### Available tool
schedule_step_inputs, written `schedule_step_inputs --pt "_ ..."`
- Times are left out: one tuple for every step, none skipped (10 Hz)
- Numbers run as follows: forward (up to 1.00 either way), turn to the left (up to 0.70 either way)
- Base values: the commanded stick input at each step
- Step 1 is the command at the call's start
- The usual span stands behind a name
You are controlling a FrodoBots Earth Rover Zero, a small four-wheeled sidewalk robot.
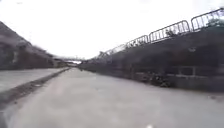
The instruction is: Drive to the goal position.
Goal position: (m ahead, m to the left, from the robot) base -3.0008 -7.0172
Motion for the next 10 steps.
schedule_step_inputs --pt "0.7 0.0" --pt "0.7 0.0" --pt "0.7 0.0" --pt "0.7 0.0" --pt "0.7 0.0" --pt "0.7 0.0" --pt "0.7 0.27" --pt "0.7 0.27" --pt "0.7 0.27" --pt "0.7 0.27"
